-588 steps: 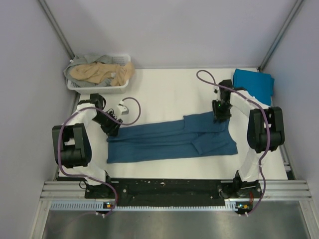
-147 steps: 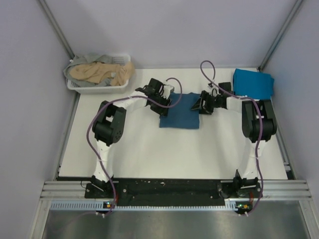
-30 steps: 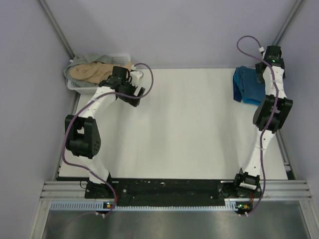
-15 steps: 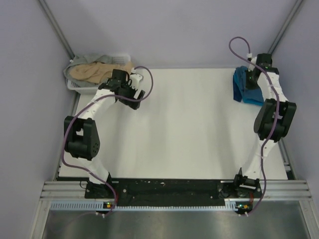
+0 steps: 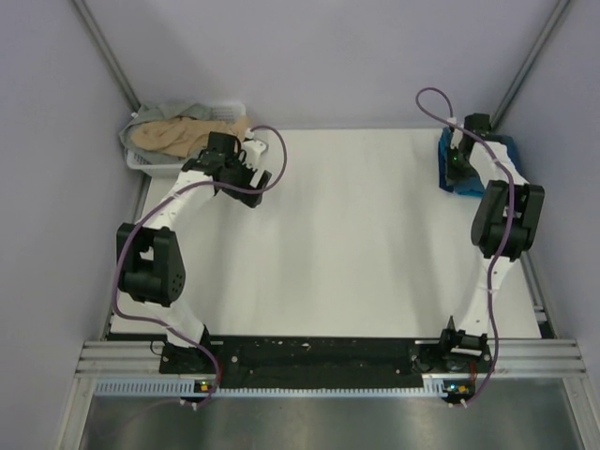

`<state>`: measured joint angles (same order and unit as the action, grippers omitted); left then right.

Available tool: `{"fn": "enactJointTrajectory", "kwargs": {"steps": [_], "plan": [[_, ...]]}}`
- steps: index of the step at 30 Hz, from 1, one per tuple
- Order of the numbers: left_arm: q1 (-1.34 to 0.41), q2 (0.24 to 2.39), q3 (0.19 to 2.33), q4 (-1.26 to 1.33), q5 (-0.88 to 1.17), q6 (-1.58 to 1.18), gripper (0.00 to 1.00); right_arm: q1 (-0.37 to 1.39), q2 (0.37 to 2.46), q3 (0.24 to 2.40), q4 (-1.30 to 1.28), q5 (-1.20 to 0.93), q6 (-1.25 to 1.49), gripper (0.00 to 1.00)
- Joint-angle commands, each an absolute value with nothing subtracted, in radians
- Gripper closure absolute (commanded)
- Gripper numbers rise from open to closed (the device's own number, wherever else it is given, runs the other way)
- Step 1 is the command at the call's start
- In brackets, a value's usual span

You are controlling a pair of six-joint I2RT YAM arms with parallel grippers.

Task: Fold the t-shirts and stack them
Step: Smooth out wrinkles on the folded tshirt

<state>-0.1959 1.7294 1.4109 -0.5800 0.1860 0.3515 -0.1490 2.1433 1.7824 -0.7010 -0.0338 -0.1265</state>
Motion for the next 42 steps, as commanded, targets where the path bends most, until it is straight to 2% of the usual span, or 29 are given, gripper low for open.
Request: {"fn": "enactJointTrajectory", "kwargs": {"steps": [1, 4, 6, 8, 10, 15, 19, 22, 29, 33, 35, 36, 38, 42], "plan": [[-0.186, 1.648, 1.382, -0.546, 0.198, 0.38, 0.01, -0.114, 1.962, 1.778, -0.678, -0.066, -0.129, 0.94], [-0.18, 1.608, 1.341, -0.526, 0.225, 0.383, 0.01, -0.071, 1.841, 1.662, -0.623, -0.119, -0.138, 0.79], [-0.175, 1.56, 1.277, -0.487, 0.259, 0.383, 0.01, -0.038, 1.714, 1.538, -0.545, -0.196, -0.143, 0.63], [-0.172, 1.49, 1.185, -0.407, 0.29, 0.382, 0.01, -0.015, 1.605, 1.39, -0.4, -0.276, -0.118, 0.42], [-0.169, 1.412, 1.053, -0.278, 0.301, 0.365, 0.01, -0.006, 1.492, 1.222, -0.249, -0.345, -0.054, 0.02], [-0.15, 1.261, 0.764, 0.137, 0.284, 0.253, 0.01, -0.006, 1.249, 0.86, 0.137, -0.377, 0.101, 0.01], [-0.117, 1.215, 0.576, 0.418, 0.269, 0.12, 0.01, -0.006, 1.122, 0.663, 0.253, -0.301, 0.123, 0.01], [-0.097, 1.207, 0.418, 0.711, 0.175, 0.037, 0.01, -0.006, 1.062, 0.545, 0.314, -0.229, 0.114, 0.01], [-0.071, 1.163, 0.364, 0.739, 0.221, 0.024, 0.01, -0.006, 0.994, 0.309, 0.524, -0.121, 0.14, 0.01], [-0.071, 1.13, 0.272, 0.77, 0.296, 0.187, 0.01, -0.006, 1.035, 0.197, 0.694, -0.117, 0.15, 0.01], [-0.069, 1.19, 0.171, 1.012, 0.165, 0.18, 0.01, -0.006, 1.04, 0.198, 0.683, -0.13, 0.141, 0.01], [-0.069, 1.18, 0.164, 1.028, 0.1, 0.158, 0.01, -0.006, 1.046, 0.195, 0.702, -0.141, 0.141, 0.01], [-0.066, 1.132, 0.182, 0.925, 0.15, 0.167, 0.01, -0.006, 1.048, 0.199, 0.698, -0.162, 0.129, 0.01], [-0.067, 1.167, 0.216, 0.901, 0.175, 0.166, 0.01, -0.006, 1.055, 0.201, 0.696, -0.164, 0.129, 0.01]]}}
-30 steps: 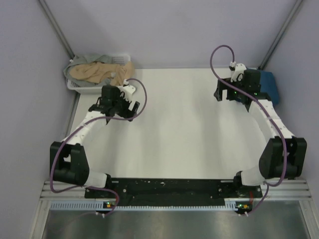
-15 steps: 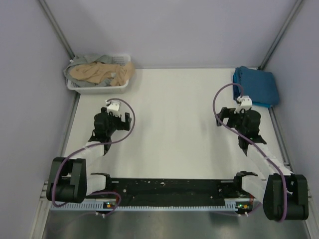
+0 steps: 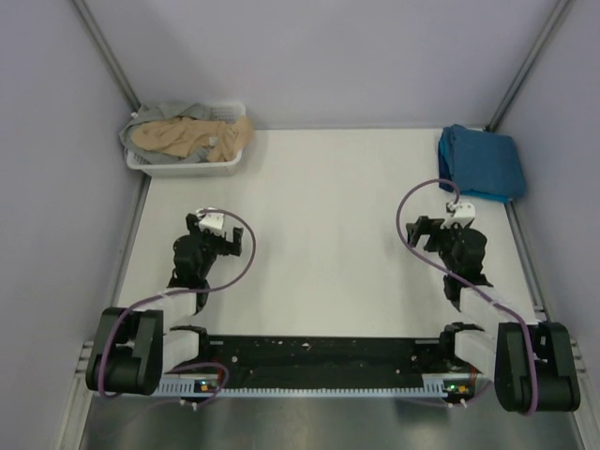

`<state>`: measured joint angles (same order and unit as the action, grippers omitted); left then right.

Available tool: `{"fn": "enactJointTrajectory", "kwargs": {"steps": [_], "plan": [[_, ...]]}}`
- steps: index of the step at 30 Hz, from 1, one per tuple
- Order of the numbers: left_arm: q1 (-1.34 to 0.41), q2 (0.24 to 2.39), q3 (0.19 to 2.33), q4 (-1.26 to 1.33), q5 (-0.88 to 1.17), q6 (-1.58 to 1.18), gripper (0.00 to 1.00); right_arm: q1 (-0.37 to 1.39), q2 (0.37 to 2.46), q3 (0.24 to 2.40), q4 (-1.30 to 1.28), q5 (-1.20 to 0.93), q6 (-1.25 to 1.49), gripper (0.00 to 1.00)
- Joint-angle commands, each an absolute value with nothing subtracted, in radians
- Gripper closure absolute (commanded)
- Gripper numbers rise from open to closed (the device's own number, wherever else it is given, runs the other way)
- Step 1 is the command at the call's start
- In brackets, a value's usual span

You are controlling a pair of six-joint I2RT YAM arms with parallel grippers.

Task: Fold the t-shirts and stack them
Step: Smooth out wrinkles on the folded tshirt

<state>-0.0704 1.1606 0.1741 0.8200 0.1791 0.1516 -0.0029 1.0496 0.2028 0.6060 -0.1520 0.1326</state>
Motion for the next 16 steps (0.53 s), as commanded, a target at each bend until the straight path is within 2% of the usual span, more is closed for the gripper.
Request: {"fn": "enactJointTrajectory", "kwargs": {"steps": [1, 16], "plan": [[-0.067, 1.184, 0.238, 0.881, 0.161, 0.163, 0.01, -0.006, 1.054, 0.202, 0.696, -0.155, 0.13, 0.01], [-0.067, 1.226, 0.291, 0.835, 0.071, 0.134, 0.02, -0.006, 1.111, 0.25, 0.66, -0.161, 0.129, 0.01]]}}
